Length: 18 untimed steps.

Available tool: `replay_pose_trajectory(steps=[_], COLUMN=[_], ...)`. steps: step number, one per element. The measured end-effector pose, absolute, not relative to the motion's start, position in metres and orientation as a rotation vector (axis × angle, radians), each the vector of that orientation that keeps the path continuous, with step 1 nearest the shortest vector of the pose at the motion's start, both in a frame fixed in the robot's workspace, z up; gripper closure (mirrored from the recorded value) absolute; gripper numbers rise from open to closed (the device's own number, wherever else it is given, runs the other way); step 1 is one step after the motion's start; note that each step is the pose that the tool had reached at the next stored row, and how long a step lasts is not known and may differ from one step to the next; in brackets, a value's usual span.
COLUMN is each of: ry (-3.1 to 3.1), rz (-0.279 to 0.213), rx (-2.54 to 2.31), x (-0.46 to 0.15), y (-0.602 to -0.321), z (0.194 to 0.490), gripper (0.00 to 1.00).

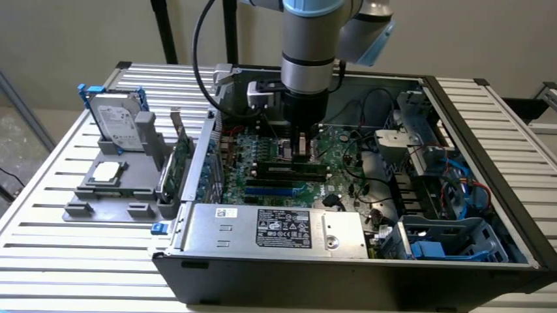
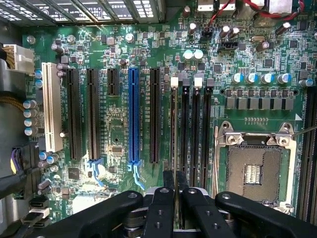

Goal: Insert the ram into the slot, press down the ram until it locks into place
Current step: 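Insert the ram into the slot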

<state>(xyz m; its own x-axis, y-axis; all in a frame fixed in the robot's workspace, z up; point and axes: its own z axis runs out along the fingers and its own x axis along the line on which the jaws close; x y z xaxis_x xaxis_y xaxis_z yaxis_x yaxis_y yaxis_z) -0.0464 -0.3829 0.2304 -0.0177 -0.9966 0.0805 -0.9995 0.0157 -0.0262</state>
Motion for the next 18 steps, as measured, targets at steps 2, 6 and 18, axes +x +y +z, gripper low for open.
replay_pose_trajectory(steps=[2,6,18], ry=[-2.211,-2.213,-2.215], rz=[0.119,0.123,0.128], rx=[2.176,2.177,2.18], x=[-0.0464,-0.0469,-0.0507], y=[-0.3829,-0.3829,-0.3829], z=[0.2299,0.2287,0.2253], gripper=[0.87,0.87,0.87])
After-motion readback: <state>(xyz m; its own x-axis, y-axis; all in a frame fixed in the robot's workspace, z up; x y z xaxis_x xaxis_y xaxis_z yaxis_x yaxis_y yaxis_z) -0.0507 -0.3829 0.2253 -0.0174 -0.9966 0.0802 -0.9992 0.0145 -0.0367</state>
